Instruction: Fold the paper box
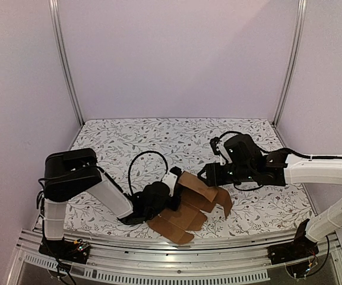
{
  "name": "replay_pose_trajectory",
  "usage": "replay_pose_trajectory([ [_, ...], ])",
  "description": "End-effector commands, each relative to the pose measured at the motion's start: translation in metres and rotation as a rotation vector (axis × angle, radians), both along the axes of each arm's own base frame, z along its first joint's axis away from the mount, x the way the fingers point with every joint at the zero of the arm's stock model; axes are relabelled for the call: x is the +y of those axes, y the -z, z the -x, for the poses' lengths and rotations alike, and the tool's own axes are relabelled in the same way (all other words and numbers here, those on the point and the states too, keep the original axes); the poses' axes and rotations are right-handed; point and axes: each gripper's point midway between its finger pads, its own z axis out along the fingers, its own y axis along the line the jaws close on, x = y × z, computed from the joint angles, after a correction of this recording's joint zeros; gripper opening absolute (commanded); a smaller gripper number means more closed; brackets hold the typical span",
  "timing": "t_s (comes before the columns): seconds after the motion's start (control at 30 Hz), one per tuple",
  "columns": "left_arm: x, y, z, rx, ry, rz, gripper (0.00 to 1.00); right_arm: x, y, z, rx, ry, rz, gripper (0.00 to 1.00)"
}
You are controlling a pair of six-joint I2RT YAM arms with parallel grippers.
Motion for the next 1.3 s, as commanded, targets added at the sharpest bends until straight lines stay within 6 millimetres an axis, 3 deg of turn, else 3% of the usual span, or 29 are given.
replay_pose_trajectory([
  [0.0, -0.002, -0.012, 0.003, -0.008, 0.013, 0.016, 0.20, 0.001, 0.004, 0.000, 0.014, 0.000, -0.003, 0.56],
  [0.2, -0.005, -0.014, 0.003, -0.010, 0.017, 0.013, 0.00, -0.005, 0.013, 0.008, 0.064, 0.029, -0.022, 0.56],
  [0.5, -0.005, -0.019, 0.002, -0.020, -0.017, 0.017, 0.00, -0.008, 0.017, 0.018, 0.113, 0.078, -0.057, 0.57],
  [0.83, -0.002, -0.020, 0.004, -0.009, -0.080, 0.028, 0.00, 0.002, 0.031, 0.011, 0.188, 0.184, -0.137, 0.59],
  [1.27, -0.005, -0.021, 0.008, 0.045, -0.113, 0.068, 0.00, 0.009, 0.046, 0.005, 0.232, 0.243, -0.178, 0.50],
])
